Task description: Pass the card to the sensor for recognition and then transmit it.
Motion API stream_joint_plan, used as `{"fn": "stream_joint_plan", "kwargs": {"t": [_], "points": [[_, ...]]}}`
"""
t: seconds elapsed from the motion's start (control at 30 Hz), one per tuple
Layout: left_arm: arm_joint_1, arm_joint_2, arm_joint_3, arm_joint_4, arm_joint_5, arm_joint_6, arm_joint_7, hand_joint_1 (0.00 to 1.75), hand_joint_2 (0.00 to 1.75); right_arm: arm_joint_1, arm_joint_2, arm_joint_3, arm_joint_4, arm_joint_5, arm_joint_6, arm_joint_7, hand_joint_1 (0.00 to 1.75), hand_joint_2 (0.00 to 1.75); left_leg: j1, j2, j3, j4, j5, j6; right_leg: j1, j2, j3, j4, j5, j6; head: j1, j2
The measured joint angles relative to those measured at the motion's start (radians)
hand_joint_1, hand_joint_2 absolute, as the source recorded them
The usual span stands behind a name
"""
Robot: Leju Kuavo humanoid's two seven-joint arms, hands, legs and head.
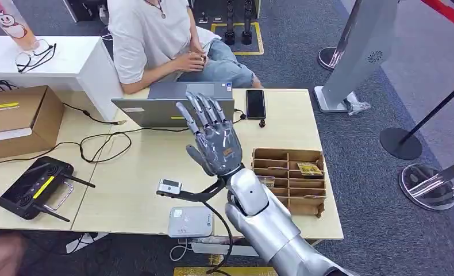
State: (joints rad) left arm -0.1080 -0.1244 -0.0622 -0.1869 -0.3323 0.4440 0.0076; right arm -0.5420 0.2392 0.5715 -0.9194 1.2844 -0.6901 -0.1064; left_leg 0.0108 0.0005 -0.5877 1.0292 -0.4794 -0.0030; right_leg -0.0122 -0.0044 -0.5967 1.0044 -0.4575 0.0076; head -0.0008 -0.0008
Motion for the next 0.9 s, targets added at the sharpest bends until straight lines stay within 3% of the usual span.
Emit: {"fn": "stream_joint_plan", "kwargs": {"t": [0.47, 0.9], "points": [[0.003, 0.0, 0.019, 0.0, 0.006, 0.001, -0.006, 0.0, 0.0, 0.022, -0.007, 0.0, -0.048, -0.039, 0.023, -0.011, 0.0, 1.75, 0.0, 0.0, 0.0, 0.0, 0.0, 0.0, 0.0, 0.0, 0.0, 0.0, 0.0, 0.0, 0.0, 0.0], [0.022, 0.005, 0.022, 0.0, 0.006, -0.001, -0.03, 0.0, 0.0, 0.104, -0.052, 0.0, -0.18, -0.091, 0.073, -0.014, 0.0, 1.75, 0.0, 0.0, 0.0, 0.0, 0.0, 0.0, 0.0, 0.0, 0.0, 0.0, 0.0, 0.0, 0.0, 0.0]]}}
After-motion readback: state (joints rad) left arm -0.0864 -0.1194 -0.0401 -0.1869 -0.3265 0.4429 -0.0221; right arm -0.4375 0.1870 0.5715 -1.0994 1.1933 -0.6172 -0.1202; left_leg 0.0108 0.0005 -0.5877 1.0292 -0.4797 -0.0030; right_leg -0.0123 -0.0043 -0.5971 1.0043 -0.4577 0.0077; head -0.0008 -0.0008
